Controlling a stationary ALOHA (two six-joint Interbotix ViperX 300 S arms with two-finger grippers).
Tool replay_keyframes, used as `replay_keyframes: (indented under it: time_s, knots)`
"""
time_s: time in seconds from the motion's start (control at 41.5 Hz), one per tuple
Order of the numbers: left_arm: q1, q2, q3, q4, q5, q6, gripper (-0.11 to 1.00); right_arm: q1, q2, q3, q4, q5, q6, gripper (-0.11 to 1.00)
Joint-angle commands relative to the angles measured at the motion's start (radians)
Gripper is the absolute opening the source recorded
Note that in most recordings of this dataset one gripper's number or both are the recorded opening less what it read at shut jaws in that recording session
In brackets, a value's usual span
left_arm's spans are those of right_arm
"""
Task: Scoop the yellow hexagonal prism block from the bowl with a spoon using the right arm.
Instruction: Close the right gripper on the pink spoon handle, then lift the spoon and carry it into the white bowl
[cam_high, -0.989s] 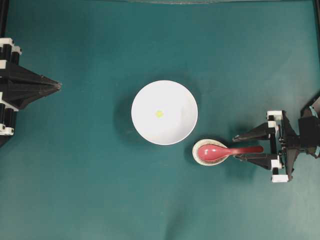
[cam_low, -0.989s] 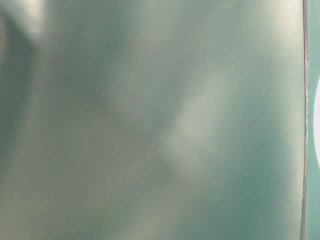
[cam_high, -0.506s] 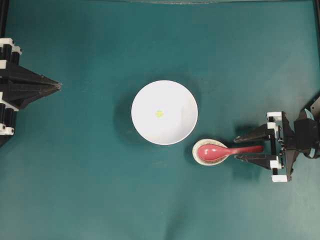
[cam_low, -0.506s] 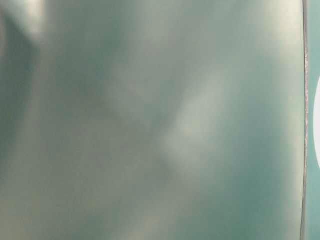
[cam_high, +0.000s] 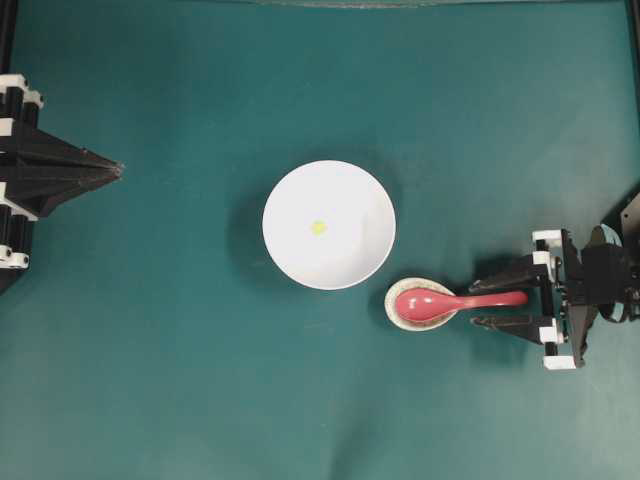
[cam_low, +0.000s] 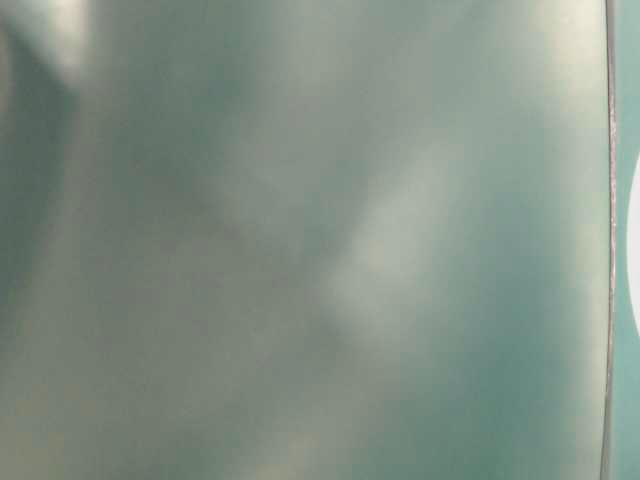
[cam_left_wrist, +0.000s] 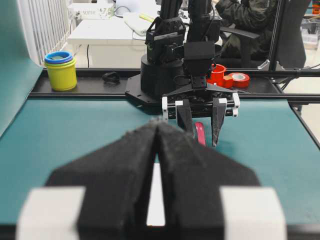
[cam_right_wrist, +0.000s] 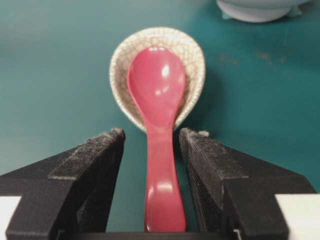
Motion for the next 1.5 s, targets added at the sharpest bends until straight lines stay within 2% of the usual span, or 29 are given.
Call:
replay_keyframes:
  time_s: [0.0,0.217,0.338,0.41,0.506,0.772,1.061,1.23,1.374,1.471]
  knots:
    - [0.002,0.009,-0.011,0.003,-0.006,0.002,0.03,0.005,-0.009,-0.003,0.003,-0.005,0.002,0.56]
    - [0.003,0.008,-0.011,0.003,-0.011,0.002,0.03,0.005,-0.009,0.0,0.003,0.002,0.002,0.52]
    - [0.003,0.009,-0.011,0.003,-0.012,0.003,0.03,0.005,-0.009,0.002,0.005,0.002,0.002,0.42]
    - [0.005,0.008,-0.011,0.003,-0.011,0.002,0.03,0.005,-0.009,0.002,0.005,0.002,0.002,0.31]
    - [0.008,0.009,-0.011,0.003,-0.012,0.003,0.03,0.003,-0.009,0.002,0.005,0.002,0.002,0.24]
    - [0.011,0.008,-0.011,0.003,-0.014,0.002,0.03,-0.014,-0.048,0.003,0.005,0.002,0.003,0.24]
    - [0.021,0.008,-0.012,0.003,-0.02,0.003,0.03,-0.057,-0.219,0.018,0.005,0.057,-0.015,0.24]
    - [0.031,0.008,-0.012,0.003,-0.021,0.003,0.03,-0.094,-0.341,0.008,0.005,0.133,-0.072,0.24]
    - [0.04,0.005,-0.014,0.003,-0.021,0.003,0.03,-0.132,-0.446,-0.02,0.005,0.227,-0.166,0.24]
    - [0.046,0.005,-0.012,0.003,-0.021,0.003,0.03,-0.179,-0.528,-0.049,0.005,0.341,-0.238,0.24]
